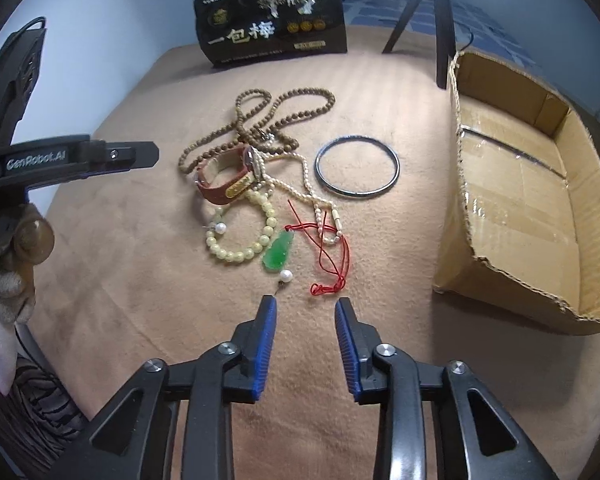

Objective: Organize jewelry
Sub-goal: 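Lower the right tool to the green jade pendant and close on it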

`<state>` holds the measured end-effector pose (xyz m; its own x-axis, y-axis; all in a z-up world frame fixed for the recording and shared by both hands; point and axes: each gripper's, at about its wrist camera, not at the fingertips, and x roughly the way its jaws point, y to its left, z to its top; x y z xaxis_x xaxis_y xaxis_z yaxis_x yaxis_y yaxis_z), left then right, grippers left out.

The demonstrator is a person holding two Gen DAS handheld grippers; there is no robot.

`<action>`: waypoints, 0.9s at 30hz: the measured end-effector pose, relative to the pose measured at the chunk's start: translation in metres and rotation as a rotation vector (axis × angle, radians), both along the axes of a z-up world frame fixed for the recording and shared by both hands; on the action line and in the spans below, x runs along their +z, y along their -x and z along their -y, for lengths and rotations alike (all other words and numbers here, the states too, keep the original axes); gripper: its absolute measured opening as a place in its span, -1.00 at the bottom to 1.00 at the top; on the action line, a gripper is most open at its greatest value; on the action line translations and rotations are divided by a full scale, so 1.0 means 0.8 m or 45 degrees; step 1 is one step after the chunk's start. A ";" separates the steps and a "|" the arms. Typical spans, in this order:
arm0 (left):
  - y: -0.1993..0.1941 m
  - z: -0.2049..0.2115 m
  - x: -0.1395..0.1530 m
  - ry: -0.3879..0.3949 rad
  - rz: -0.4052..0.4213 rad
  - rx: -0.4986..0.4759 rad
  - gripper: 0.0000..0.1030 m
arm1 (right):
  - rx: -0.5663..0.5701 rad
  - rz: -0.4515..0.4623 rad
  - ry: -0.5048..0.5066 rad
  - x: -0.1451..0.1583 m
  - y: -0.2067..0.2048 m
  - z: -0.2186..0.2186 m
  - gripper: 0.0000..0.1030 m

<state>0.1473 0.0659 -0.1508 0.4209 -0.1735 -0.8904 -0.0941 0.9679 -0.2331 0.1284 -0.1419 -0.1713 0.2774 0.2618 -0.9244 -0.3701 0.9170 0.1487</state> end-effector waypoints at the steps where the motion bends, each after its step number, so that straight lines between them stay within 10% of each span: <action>1: -0.002 0.000 -0.003 0.010 -0.008 -0.003 -0.12 | -0.003 0.002 0.002 -0.002 -0.002 -0.001 -0.45; 27: -0.041 -0.012 -0.048 0.162 -0.141 0.031 -0.32 | 0.026 -0.039 -0.019 -0.037 -0.040 -0.048 -0.58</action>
<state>0.1801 0.0757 -0.1888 0.3265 -0.2786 -0.9032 -0.1488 0.9285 -0.3401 0.1602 -0.1035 -0.2006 0.2434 0.2811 -0.9283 -0.3834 0.9070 0.1741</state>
